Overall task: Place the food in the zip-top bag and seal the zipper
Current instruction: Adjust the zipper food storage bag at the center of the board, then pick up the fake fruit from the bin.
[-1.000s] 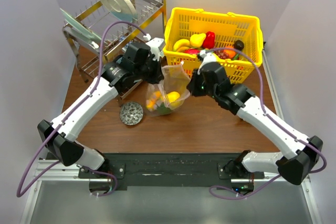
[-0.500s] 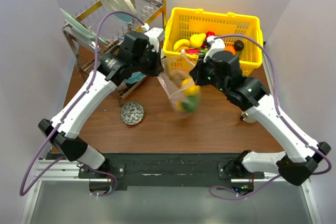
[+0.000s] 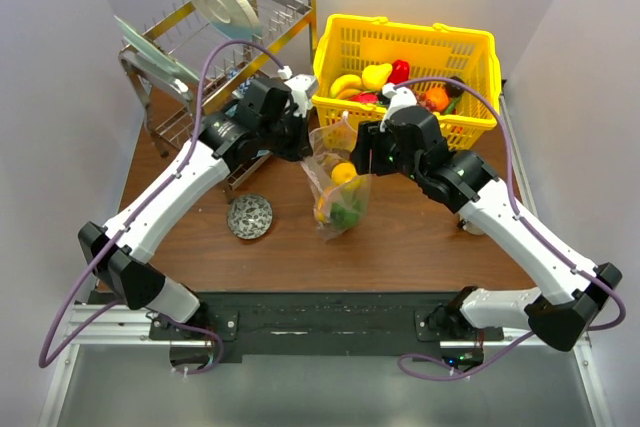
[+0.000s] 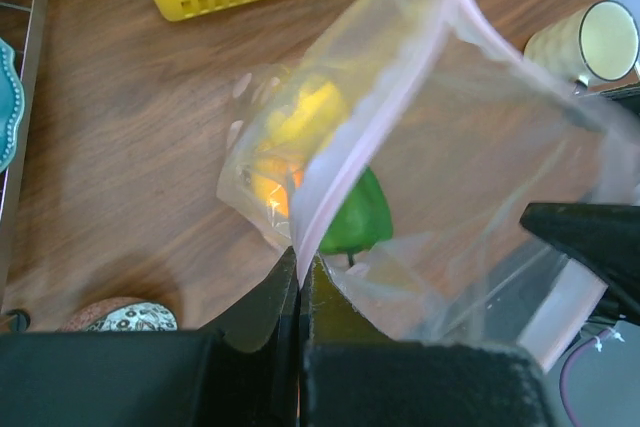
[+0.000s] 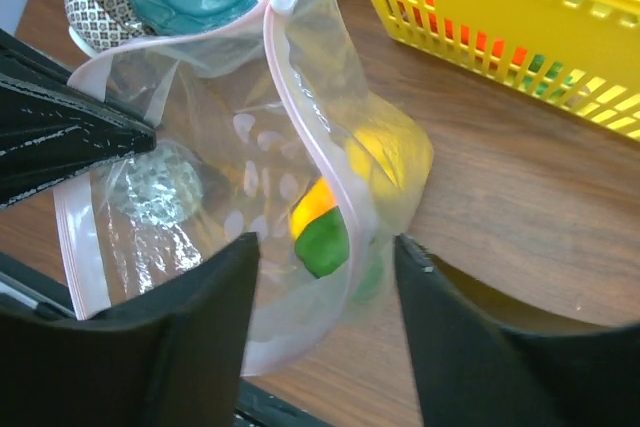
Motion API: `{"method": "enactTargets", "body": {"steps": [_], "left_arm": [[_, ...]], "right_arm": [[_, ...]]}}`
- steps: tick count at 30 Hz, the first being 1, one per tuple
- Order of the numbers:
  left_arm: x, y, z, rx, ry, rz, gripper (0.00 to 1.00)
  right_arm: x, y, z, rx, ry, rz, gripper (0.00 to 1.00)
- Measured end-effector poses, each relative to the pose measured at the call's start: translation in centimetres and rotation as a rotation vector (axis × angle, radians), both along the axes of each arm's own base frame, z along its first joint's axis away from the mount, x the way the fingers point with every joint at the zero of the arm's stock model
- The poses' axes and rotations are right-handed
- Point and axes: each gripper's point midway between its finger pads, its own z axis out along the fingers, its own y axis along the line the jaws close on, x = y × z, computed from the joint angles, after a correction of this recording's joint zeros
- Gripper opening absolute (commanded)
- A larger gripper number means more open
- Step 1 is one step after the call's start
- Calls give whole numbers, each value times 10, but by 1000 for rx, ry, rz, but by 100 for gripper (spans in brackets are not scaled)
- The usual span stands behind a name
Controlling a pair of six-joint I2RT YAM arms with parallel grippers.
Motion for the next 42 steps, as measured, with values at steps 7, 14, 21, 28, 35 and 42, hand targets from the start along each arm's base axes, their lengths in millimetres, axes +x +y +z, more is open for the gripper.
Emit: {"method": "enactTargets", "body": {"steps": [7,14,21,28,35,42], "left_arm": [[4,-2,-8,-1,-7,3,0],[7,-4,-10,-4,-13,3,0],[7,-4,-10,1,-18,-2,0],[7,-3,-10,12,-29,-15,0],[8,-2,-10,20,-38,-24,0],[8,-2,-10,23,-40,-31,0]], "right_arm": [[7,-15,32,-10,-60,-50,65],[36,-63,96,36,-195,-192,65],[99,-143,100,13,-194,-406,66],[210,-183,45,-25,-43,-443,76],[258,-190,-77,-145,213,-376,92],[259,-189,-148,-254,303,-268,91]]}}
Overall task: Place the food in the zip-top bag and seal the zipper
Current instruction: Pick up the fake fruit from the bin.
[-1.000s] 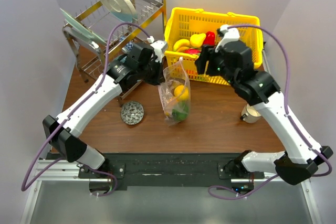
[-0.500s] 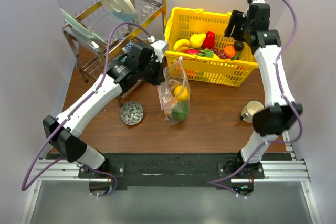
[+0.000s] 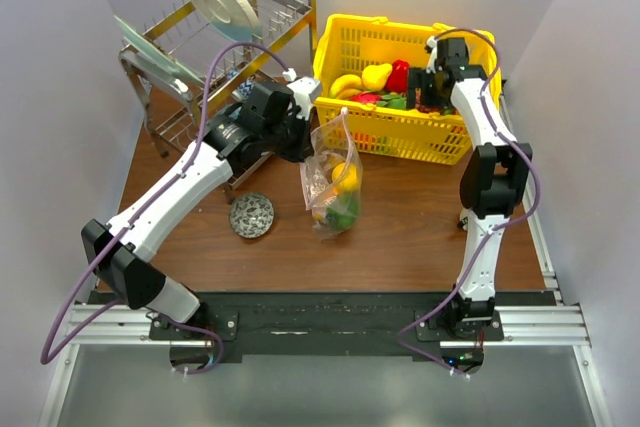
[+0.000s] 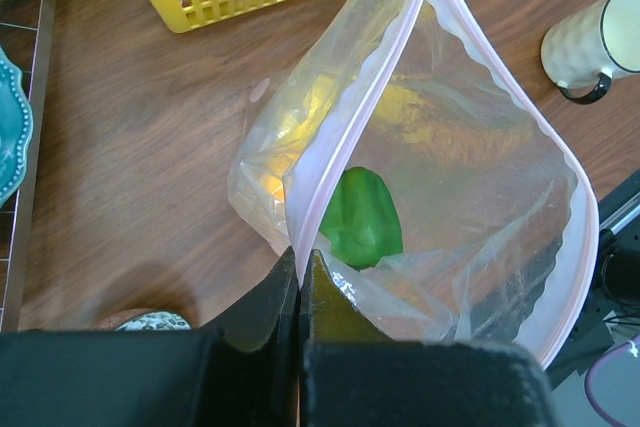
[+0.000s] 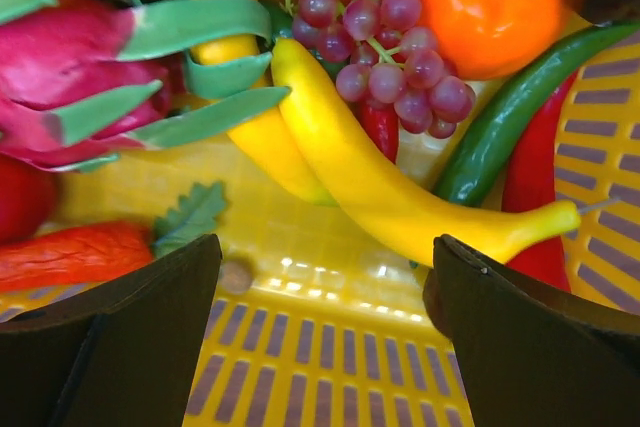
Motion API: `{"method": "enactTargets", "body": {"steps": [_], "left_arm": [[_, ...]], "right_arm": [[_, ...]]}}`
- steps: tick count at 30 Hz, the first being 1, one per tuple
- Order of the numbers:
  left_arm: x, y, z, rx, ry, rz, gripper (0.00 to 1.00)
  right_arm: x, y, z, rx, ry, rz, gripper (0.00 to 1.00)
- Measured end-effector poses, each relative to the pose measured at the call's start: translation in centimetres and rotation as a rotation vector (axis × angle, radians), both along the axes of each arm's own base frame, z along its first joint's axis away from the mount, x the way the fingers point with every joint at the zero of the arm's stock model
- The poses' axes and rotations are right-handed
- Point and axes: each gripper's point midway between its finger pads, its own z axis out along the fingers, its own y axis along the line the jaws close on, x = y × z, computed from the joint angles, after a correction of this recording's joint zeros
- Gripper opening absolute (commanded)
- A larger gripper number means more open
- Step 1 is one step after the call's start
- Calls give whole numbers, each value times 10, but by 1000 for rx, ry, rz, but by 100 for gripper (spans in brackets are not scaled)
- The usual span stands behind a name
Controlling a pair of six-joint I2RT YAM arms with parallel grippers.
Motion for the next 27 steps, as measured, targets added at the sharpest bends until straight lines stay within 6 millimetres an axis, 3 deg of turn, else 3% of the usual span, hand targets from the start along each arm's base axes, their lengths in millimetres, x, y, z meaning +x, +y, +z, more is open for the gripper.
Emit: {"method": "enactTargets", "body": {"steps": [5,12,14,15,18,21,27], "left_arm": [[1,1,0,3,-2,3,0],[1,-1,-3,4,7,-3,0],[1,-2,-5,7,13,-4,0],[1,-2,-6,8,14,-3,0],[1,-2,-6,8,14,-3,0],[1,-2,-6,8,14,-3,0],[1,-2,-6,8,14,-3,0]], "right_arm": [[5,-3,-31,-57,-5,81,92],[37,-3,-75,-97,-3,141,86],[40,3,-85,-90,18,152,73],[40,6,-88,-91,27,158,56],[43,9,-85,-101,35,157,30],[43,6,-81,-106,40,139,19],[21,-1,-83,-99,92,108,12]]}}
